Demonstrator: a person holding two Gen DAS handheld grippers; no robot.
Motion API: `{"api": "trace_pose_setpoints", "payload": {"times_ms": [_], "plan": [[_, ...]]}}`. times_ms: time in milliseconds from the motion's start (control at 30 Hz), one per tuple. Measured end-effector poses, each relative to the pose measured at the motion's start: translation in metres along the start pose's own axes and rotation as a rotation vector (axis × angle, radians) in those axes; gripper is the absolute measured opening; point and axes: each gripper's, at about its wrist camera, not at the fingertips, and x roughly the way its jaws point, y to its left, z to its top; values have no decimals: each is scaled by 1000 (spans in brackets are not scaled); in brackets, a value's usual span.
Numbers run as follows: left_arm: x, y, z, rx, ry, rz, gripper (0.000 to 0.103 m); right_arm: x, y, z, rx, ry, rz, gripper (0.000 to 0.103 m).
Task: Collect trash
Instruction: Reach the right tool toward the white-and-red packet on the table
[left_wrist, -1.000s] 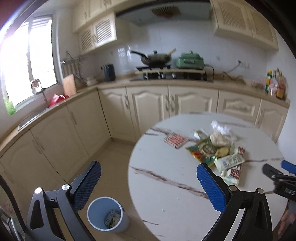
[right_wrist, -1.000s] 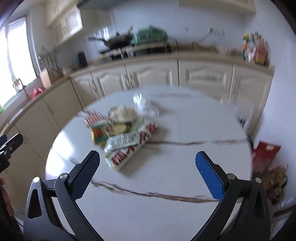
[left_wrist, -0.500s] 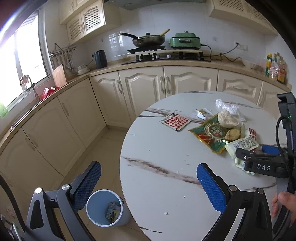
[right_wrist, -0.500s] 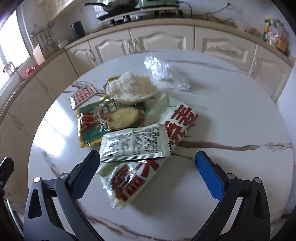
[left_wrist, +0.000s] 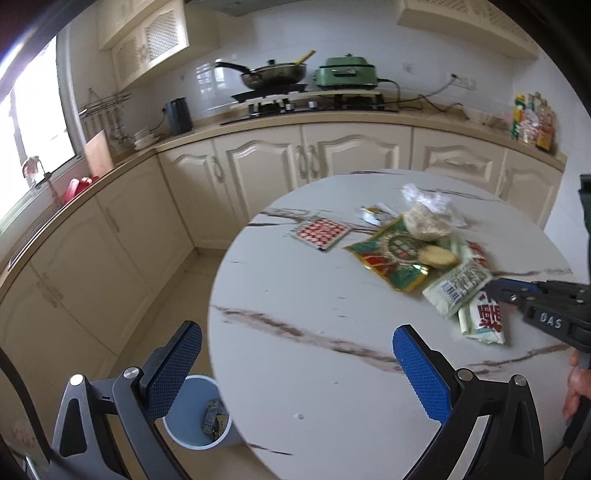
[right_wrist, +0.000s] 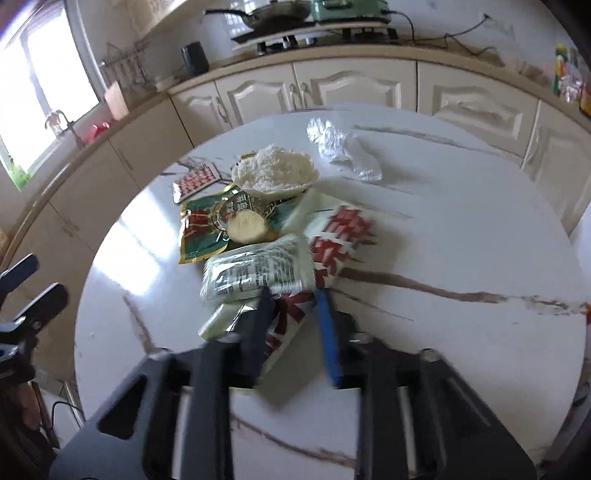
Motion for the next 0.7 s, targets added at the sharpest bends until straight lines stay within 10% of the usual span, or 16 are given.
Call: {"api": "trace_pose_setpoints", "payload": {"times_ms": [200,333,700], "plan": [[-2,-14,-3,13,31,-59,102,-13,-13,-11,40,25,-41,8],[-8,-11,-3,-3,31,-46,102,-19,2,-14,69,-17,-75,79],[-15,15,-9,-41,37,-22,102,18,41,-3,-21,34,-167,77]]}}
